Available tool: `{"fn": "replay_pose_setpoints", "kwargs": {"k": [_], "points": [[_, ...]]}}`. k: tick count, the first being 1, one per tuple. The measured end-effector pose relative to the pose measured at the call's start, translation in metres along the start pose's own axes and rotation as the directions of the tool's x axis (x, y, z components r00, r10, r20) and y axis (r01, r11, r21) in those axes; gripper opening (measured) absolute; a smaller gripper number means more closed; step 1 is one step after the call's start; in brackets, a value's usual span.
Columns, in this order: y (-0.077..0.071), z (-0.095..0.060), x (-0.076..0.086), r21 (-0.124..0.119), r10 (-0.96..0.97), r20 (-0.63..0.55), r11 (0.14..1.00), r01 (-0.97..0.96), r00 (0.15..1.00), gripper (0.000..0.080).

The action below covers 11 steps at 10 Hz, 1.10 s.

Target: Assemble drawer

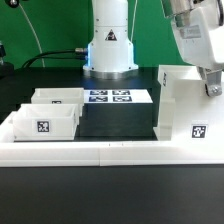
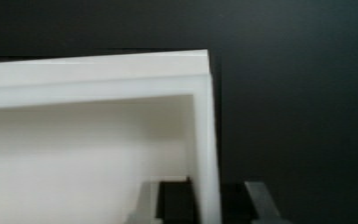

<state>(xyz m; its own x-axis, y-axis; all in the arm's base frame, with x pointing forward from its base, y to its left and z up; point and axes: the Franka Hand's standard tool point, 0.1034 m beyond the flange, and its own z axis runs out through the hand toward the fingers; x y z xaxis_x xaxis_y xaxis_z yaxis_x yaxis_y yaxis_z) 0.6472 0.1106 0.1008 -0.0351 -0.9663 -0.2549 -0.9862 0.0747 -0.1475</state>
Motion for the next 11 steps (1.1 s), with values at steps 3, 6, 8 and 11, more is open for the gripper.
{"fn": "replay_pose_setpoints", "kwargs": {"k": [3, 6, 8, 11], "points": [[0.0, 0.0, 0.0, 0.0, 0.0, 0.0, 1.0, 0.0, 1.0, 0.0401], [-0.002, -0.001, 0.0, 0.002, 0.001, 0.001, 1.0, -0.001, 1.0, 0.0626], [-0.006, 0.0, -0.002, 0.008, -0.005, 0.005, 1.0, 0.005, 1.0, 0.0642], [0.008, -0.025, -0.002, 0.013, -0.187, 0.016, 0.982, 0.187, 0.982, 0.0649]]}}
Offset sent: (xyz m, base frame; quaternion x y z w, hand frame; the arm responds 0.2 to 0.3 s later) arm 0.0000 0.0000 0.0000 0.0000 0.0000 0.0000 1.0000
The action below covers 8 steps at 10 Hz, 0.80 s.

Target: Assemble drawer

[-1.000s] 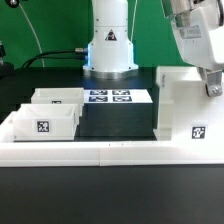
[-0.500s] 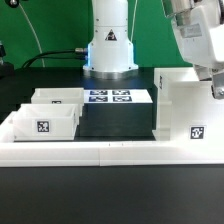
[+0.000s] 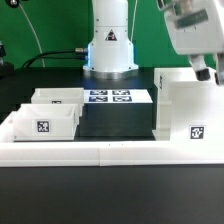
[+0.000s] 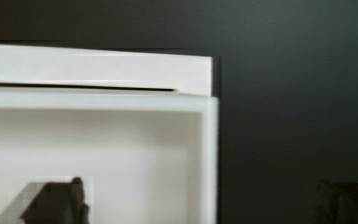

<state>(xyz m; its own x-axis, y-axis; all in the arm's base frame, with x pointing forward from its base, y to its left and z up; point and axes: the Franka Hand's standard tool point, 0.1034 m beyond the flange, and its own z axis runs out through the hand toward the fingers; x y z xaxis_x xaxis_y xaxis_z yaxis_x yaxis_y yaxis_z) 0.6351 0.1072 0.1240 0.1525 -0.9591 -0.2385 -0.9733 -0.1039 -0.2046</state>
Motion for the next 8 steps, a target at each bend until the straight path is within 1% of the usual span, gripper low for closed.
{"fn": "replay_pose_setpoints", "kwargs": {"k": [1, 2, 3, 4, 5, 6, 7, 8], "points": [[0.011, -0.011, 0.0, 0.004, -0.077, 0.012, 0.997, 0.076, 0.997, 0.0649], [0.015, -0.02, 0.001, 0.007, -0.119, 0.016, 0.993, 0.119, 0.993, 0.0649], [0.016, -0.026, 0.003, 0.013, -0.14, 0.014, 0.99, 0.14, 0.99, 0.0649], [0.017, -0.022, 0.002, 0.008, -0.14, 0.015, 0.99, 0.139, 0.99, 0.0649], [0.018, -0.021, 0.002, 0.006, -0.183, 0.014, 0.983, 0.183, 0.983, 0.0649], [0.019, -0.02, 0.002, -0.004, -0.311, 0.014, 0.95, 0.312, 0.95, 0.0649], [0.023, -0.02, 0.002, -0.048, -0.466, 0.025, 0.883, 0.466, 0.885, 0.0649], [0.023, -0.023, 0.005, -0.055, -0.619, 0.037, 0.783, 0.62, 0.784, 0.0649]]}}
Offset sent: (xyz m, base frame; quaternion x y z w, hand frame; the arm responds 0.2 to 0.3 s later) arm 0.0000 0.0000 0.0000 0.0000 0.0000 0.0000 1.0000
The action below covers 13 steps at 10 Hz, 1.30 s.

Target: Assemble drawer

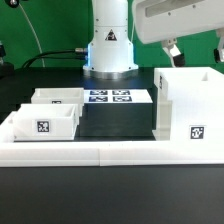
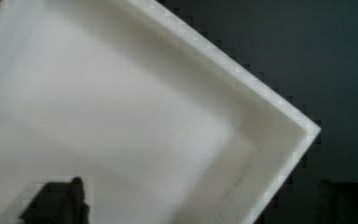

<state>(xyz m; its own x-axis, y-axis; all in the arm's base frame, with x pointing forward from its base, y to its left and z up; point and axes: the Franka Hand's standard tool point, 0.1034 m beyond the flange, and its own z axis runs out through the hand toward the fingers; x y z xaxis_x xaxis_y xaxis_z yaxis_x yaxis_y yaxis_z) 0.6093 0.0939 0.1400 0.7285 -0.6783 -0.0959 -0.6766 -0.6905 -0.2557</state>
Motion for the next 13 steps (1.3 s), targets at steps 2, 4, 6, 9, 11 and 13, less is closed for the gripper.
{"fn": "replay_pose_setpoints", "kwargs": {"k": [2, 4, 6, 9, 11, 13], "points": [[0.009, -0.002, 0.005, -0.007, -0.242, 0.023, 0.97, 0.243, 0.97, 0.0649], [0.013, -0.002, 0.005, -0.013, -0.376, 0.035, 0.926, 0.376, 0.926, 0.0649], [0.014, -0.002, 0.006, -0.01, -0.48, 0.036, 0.877, 0.48, 0.877, 0.0649], [0.028, -0.006, 0.001, -0.069, -0.6, 0.065, 0.795, 0.603, 0.798, 0.0649], [0.063, -0.014, 0.009, -0.09, -0.616, 0.062, 0.78, 0.619, 0.785, 0.0649], [0.093, -0.025, 0.035, -0.102, -0.653, 0.048, 0.75, 0.654, 0.756, 0.0649]]}}
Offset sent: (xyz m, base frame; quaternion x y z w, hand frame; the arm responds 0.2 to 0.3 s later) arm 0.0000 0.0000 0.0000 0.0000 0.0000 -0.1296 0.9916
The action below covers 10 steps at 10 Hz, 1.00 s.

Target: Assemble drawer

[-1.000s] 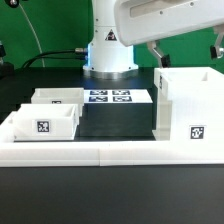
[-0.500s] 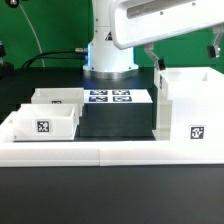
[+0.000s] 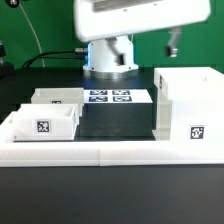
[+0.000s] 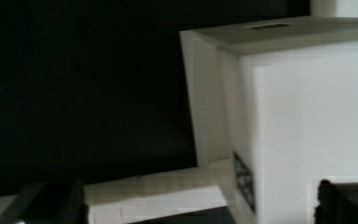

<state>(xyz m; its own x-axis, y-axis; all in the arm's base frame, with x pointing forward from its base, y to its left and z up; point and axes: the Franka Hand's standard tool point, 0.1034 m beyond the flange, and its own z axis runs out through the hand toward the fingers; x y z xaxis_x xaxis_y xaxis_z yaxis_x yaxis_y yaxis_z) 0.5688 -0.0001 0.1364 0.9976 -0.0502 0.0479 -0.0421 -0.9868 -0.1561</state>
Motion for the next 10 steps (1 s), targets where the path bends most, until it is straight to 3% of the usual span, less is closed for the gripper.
{"fn": "replay_pose_setpoints", "kwargs": {"k": [1, 6, 7, 9, 10], "points": [[0.013, -0.001, 0.0, 0.0, -0.006, -0.003, 1.0, 0.006, 1.0, 0.0649], [0.011, 0.001, -0.001, -0.002, -0.004, 0.002, 1.0, 0.004, 1.0, 0.0649], [0.022, 0.008, -0.008, -0.015, 0.04, 0.014, 0.999, -0.04, 0.999, 0.0649], [0.042, 0.023, -0.026, -0.066, 0.102, -0.01, 0.993, -0.102, 0.995, 0.0649], [0.055, 0.031, -0.033, -0.078, 0.107, -0.015, 0.991, -0.108, 0.994, 0.0649]]}}
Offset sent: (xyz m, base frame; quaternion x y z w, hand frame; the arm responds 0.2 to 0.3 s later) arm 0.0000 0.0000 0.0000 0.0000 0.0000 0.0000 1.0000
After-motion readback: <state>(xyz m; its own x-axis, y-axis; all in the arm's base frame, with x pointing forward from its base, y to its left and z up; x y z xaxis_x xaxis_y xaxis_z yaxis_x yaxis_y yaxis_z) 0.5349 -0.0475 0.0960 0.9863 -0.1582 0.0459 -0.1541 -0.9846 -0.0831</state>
